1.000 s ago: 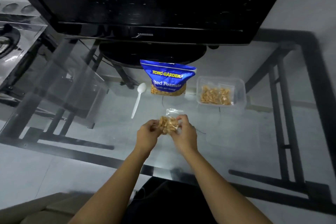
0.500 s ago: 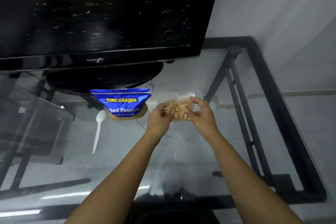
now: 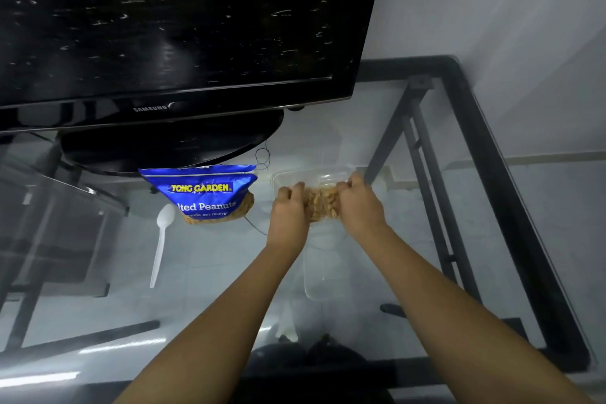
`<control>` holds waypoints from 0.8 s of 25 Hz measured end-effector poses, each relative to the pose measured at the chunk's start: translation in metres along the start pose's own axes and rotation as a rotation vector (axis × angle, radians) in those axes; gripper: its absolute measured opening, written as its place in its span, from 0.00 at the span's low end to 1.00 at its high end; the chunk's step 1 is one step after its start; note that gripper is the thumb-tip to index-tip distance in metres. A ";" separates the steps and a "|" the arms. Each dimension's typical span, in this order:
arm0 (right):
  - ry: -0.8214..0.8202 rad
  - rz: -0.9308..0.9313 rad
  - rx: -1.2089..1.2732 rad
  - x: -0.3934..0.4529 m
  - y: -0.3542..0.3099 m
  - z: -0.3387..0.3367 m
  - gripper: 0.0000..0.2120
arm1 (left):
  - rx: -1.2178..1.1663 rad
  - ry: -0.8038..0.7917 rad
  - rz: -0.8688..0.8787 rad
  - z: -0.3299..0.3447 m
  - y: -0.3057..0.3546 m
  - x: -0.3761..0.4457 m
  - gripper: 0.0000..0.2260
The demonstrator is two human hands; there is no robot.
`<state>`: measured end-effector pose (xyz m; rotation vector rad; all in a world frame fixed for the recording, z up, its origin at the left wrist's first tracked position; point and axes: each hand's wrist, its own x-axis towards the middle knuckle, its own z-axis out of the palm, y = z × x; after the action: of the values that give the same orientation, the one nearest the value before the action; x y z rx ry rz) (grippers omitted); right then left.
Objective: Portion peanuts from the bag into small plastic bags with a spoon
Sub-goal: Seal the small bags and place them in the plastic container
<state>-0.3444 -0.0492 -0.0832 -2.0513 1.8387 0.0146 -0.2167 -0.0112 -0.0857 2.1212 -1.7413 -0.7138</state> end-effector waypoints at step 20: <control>0.044 0.284 0.478 -0.151 0.042 0.053 0.30 | -0.248 -0.089 -0.146 0.039 -0.010 -0.139 0.24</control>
<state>-0.3935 0.1076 -0.1051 -1.4699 1.9176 -0.3596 -0.2494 0.1292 -0.0984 2.0865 -1.4623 -1.0221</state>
